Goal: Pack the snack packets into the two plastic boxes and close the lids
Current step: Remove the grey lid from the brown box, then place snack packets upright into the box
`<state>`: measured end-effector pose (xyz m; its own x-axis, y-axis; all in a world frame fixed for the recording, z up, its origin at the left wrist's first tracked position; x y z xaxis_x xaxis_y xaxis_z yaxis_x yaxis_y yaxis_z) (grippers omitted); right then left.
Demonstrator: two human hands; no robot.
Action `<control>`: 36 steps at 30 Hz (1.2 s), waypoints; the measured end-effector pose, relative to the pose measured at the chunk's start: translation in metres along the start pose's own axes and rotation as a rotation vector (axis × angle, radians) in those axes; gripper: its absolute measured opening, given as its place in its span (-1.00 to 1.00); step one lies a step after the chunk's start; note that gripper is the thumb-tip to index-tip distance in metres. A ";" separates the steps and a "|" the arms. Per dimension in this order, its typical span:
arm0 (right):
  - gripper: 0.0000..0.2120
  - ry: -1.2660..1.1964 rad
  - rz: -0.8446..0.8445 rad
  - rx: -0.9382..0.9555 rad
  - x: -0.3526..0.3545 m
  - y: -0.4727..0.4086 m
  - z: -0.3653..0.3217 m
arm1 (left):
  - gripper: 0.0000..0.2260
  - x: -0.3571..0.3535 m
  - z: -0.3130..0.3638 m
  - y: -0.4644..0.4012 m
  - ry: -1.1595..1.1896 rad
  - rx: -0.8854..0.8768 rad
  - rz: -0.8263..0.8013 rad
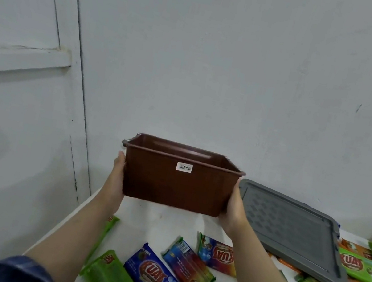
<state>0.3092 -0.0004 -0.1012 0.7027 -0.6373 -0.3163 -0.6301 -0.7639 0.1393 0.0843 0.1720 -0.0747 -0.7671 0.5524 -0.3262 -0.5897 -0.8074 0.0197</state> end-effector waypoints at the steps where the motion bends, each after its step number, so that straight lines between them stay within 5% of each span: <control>1: -0.29 0.033 0.014 0.006 0.001 0.001 0.000 | -0.50 0.005 -0.001 0.000 -0.022 -0.012 0.043; 5: -0.56 0.180 0.109 0.051 0.014 0.002 0.003 | -0.73 0.020 -0.012 0.001 0.013 -0.030 0.111; 11: -0.62 0.200 0.139 0.118 0.021 0.006 0.008 | -0.74 0.028 -0.024 0.005 -0.001 -0.035 0.150; 17: -0.73 0.309 0.391 0.099 0.028 0.015 0.017 | -0.79 0.036 -0.029 0.009 -0.182 0.010 0.239; 21: -0.75 0.529 0.436 0.110 0.031 0.025 0.008 | -0.81 0.051 -0.009 0.022 -0.957 -0.162 0.384; 24: -0.80 0.741 0.428 0.115 0.036 0.040 0.019 | -0.65 0.060 -0.031 0.032 -1.527 0.143 0.352; 27: -0.73 1.015 0.330 0.116 0.030 0.054 0.038 | -0.59 0.063 -0.054 0.052 -1.576 0.411 0.312; 36: -0.30 1.478 -0.109 -0.139 0.014 0.065 0.057 | -0.64 0.049 -0.058 0.069 -1.679 0.274 0.177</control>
<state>0.2590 -0.0535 -0.1503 0.4876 -0.0363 0.8723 -0.5777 -0.7626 0.2912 0.0209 0.1317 -0.1439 -0.1205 0.2066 0.9710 -0.3597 -0.9207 0.1513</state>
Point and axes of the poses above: each hand's wrist, its own y-axis away from the middle knuckle, its own x-axis out of the back of the hand, z = x × y, the point moved 8 cm from there along -y, towards the middle knuckle, and after that the axes turned 2 degrees about x, right-handed, at the moved point
